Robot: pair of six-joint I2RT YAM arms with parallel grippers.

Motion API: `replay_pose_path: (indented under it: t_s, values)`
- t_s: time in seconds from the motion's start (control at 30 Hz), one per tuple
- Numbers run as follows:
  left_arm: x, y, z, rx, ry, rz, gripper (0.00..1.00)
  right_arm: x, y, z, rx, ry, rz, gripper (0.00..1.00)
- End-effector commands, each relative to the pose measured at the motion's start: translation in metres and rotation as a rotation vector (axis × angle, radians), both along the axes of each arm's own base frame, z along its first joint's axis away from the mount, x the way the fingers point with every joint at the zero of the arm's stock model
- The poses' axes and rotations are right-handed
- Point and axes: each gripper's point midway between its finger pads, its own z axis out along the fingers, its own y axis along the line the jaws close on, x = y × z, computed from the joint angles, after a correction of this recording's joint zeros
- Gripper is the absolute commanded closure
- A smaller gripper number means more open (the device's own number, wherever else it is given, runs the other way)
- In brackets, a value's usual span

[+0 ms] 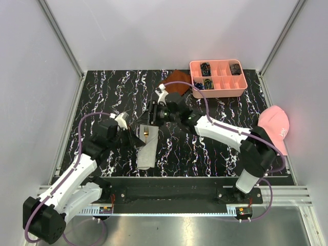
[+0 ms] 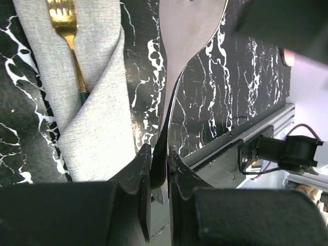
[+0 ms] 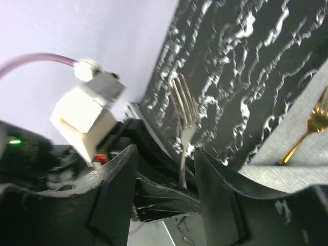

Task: Fold the napkin into a case and place the utensils inside
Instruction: Pass from the right arm to the left, then pass from the left arm to the right

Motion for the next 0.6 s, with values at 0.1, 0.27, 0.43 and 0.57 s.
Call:
replay_pose_path:
  t_s: [0.1,0.27,0.43,0.57]
  values:
    - [0.008,0.002,0.015,0.0,-0.083,0.007,1.0,0.0,0.018,-0.029,-0.143,-0.013,0.025,0.45]
    - [0.003,-0.001,0.015,-0.015,-0.073,-0.015,1.0,0.009,0.026,-0.024,-0.135,-0.065,0.048,0.72]
    - [-0.002,0.004,0.021,-0.033,-0.052,-0.005,0.48,0.009,0.021,-0.008,-0.005,-0.045,0.136,1.0]
    - [-0.003,0.005,0.021,-0.123,-0.006,0.001,0.4,-0.003,0.018,0.014,0.164,-0.063,0.207,1.0]
